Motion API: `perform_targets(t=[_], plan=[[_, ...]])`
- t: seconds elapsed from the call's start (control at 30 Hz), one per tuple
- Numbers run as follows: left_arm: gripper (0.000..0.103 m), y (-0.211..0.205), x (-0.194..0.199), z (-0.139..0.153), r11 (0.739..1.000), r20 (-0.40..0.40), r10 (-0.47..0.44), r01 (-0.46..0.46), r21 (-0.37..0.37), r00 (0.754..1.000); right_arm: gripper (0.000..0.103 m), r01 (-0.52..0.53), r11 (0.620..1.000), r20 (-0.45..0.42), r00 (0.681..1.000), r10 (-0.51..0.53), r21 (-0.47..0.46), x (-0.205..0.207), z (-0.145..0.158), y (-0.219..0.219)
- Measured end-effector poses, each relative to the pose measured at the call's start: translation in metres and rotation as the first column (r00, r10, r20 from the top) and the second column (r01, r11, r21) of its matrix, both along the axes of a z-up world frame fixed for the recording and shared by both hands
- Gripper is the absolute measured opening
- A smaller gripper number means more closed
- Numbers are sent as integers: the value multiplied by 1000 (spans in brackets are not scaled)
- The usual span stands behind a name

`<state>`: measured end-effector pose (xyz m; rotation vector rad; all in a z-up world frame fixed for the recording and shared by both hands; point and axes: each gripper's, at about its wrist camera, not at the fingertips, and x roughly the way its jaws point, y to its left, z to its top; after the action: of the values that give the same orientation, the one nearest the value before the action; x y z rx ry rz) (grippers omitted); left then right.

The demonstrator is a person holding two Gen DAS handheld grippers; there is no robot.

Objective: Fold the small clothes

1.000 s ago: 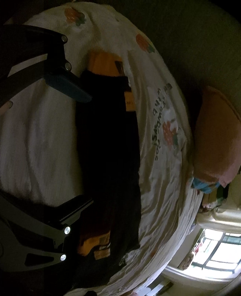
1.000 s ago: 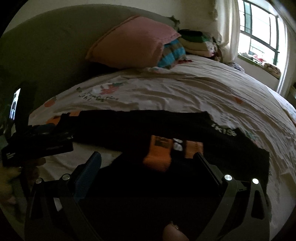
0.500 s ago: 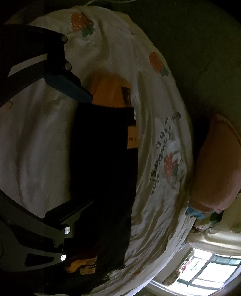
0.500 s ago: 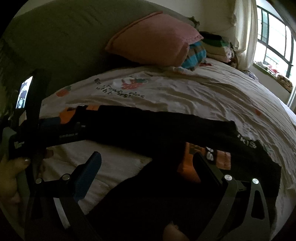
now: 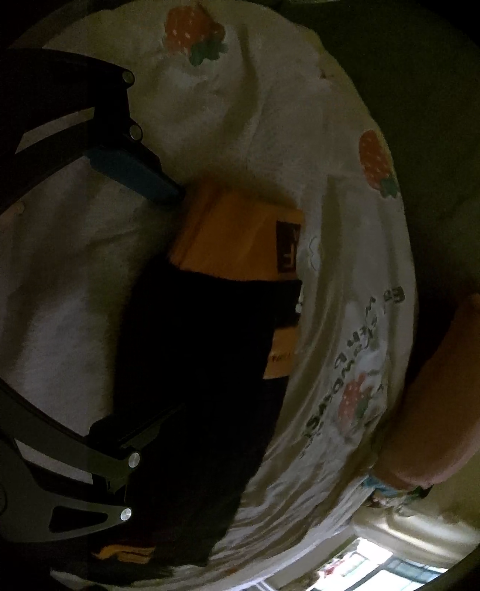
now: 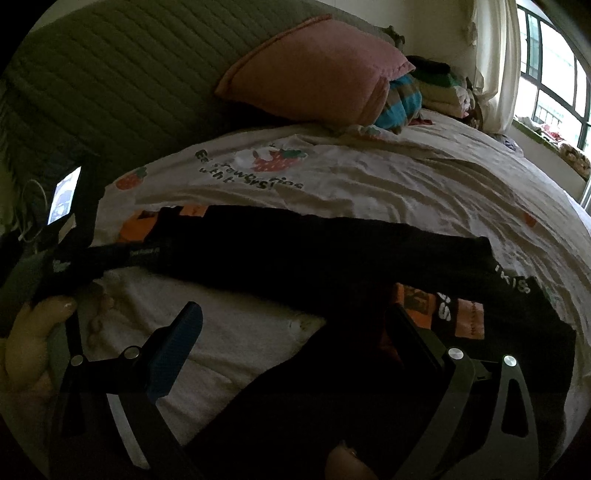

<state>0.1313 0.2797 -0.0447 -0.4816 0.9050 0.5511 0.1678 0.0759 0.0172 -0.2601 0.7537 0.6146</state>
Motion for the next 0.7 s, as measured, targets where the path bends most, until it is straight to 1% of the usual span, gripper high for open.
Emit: perform_targets(t=[0.03, 0.07, 0.1, 0.17, 0.2, 0.23, 0.27, 0.33, 0.5, 0.57, 0.7], plan=[[87, 2, 0, 0, 1000, 3, 11, -11, -2, 1000, 98, 1, 1000, -3, 1000, -1, 0, 0, -1, 0], [74, 4, 1, 2, 1000, 8, 21, -21, 5, 1000, 98, 3, 1000, -5, 1000, -3, 1, 0, -2, -1], [66, 5, 1, 4, 1000, 16, 29, -29, 12, 999, 98, 5, 1000, -6, 1000, -5, 2, 0, -3, -2], [37, 7, 0, 7, 1000, 49, 21, -21, -4, 999, 98, 12, 1000, -9, 1000, -12, 6, 1, -4, -4], [29, 8, 0, 8, 1000, 55, 22, -22, -5, 998, 98, 17, 1000, -11, 1000, -17, 8, 1, -4, -5], [17, 9, 0, 9, 1000, 65, 24, -24, -3, 998, 98, 20, 1000, -13, 1000, -20, 11, 1, -4, -7], [8, 9, -1, 10, 1000, 71, 28, -28, -1, 997, 98, 23, 1000, -14, 1000, -22, 15, 1, -4, -8], [8, 9, -4, 17, 1000, 105, 20, -21, 2, 994, 98, 31, 999, -15, 999, -30, 22, 1, -3, -12], [8, -5, -14, 39, 999, 189, -41, 38, 21, 981, 98, 59, 997, -17, 998, -58, 43, 1, 1, -27], [8, -14, -18, 49, 997, 213, -70, 62, 43, 975, 98, 70, 996, -18, 997, -70, 53, 1, 3, -35], [8, -29, -14, 64, 993, 238, -113, 101, 61, 965, 98, 107, 992, -17, 994, -106, 73, 1, 7, -54]])
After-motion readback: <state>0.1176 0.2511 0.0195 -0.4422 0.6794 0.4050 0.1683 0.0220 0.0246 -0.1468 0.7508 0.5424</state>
